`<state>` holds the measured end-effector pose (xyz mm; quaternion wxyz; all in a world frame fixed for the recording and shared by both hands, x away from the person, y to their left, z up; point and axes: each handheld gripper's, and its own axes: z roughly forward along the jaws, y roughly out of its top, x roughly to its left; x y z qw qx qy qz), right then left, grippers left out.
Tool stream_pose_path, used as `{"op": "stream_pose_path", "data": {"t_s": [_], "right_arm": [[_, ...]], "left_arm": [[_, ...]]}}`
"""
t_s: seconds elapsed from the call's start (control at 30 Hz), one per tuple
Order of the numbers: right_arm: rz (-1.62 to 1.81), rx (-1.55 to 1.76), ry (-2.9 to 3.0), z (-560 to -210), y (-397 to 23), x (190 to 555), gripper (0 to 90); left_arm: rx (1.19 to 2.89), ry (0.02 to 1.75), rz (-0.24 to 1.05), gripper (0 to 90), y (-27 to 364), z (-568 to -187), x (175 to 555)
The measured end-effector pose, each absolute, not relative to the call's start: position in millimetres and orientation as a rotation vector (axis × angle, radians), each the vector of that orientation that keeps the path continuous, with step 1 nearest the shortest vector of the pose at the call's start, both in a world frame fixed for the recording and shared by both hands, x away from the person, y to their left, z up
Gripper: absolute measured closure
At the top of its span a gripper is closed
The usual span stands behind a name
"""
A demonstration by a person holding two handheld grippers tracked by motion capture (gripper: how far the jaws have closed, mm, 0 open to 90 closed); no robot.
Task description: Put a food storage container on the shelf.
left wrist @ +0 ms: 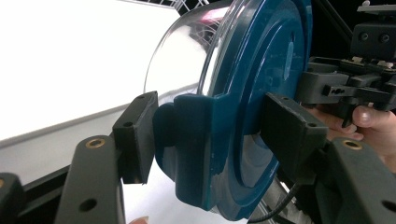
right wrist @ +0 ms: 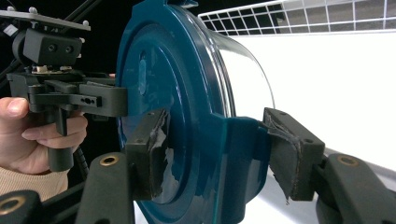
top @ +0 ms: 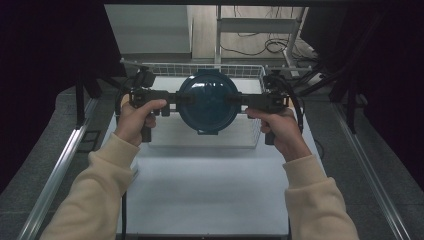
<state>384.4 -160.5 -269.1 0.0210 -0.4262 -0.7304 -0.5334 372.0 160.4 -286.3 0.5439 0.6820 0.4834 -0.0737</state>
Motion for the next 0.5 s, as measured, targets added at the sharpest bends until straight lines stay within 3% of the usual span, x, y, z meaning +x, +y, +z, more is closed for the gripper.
{"op": "stream_pose_path", "data": {"t_s": [0.5], "right_arm": [[-1.595, -1.329, -2.269, -260, -151, 426, 42.5]], "left_arm": [[1.598, 1.174, -0.2, 38.5, 171, -284, 411]]}}
